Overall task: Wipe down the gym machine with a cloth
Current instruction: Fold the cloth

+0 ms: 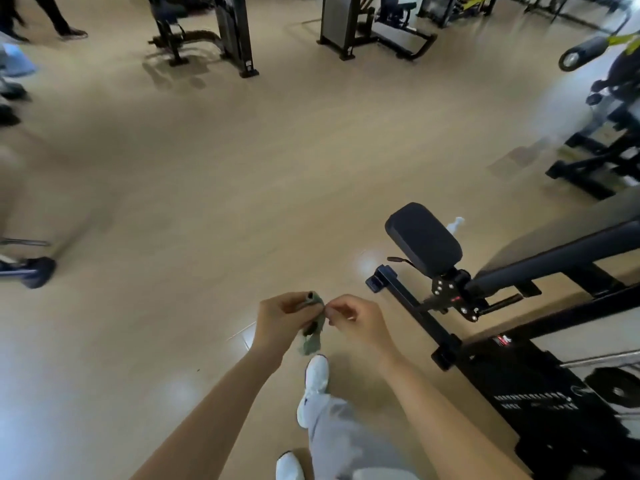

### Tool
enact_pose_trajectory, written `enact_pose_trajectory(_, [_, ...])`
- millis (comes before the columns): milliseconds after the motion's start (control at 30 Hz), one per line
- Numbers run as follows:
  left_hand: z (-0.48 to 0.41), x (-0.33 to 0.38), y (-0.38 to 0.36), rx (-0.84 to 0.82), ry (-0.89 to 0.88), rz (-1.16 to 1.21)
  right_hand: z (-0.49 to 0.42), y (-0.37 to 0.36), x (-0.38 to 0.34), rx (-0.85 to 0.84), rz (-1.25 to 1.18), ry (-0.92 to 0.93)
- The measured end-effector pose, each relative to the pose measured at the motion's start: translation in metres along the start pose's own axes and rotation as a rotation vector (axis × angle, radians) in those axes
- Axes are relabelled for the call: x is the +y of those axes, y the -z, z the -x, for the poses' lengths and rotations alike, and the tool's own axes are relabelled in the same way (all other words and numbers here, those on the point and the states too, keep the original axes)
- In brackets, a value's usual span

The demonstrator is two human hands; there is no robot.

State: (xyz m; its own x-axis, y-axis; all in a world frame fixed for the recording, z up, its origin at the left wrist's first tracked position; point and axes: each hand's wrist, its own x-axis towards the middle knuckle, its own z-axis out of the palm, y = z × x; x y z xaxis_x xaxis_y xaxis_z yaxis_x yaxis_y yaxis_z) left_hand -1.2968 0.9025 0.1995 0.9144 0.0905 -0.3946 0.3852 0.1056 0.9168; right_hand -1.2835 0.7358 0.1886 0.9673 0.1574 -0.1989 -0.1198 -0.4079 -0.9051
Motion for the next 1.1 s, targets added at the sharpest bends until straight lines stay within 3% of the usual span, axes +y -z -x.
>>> enact_pose_trajectory(133, [-0.072,0.023,0.022,-0.009,0.021,-0.073,-0.072,-0.012,-0.004,-0.016,-0.103,-0.071])
enact_pose_trajectory(367, [-0.209,0.053,0.055,-0.011,-0.109,-0.598,-0.216,-0.021,-0.01,-0.038,-0.385,-0.22])
enact_pose_trajectory(500, [-0.281,0.078,0.06,-0.065,-0.158,-0.708,-0.291,-0.013,-0.022,-0.113,-0.423,-0.269])
enact_pose_trajectory(600, [-0.333,0.094,0.062,-0.115,-0.141,-0.67,-0.343,-0.002,-0.03,-0.15,-0.427,-0.295])
enact_pose_trajectory(767, [-0.422,0.123,0.055,-0.265,0.004,-0.392,-0.428,0.015,-0.031,-0.149,-0.529,-0.332])
enact_pose_trajectory(933, [-0.533,0.15,0.038,-0.34,0.11,-0.243,-0.521,0.031,-0.023,-0.176,-0.231,-0.226])
enact_pose_trajectory(1100, [-0.658,0.185,0.017,-0.442,0.173,-0.264,-0.624,0.044,-0.03,0.001,-0.114,-0.163])
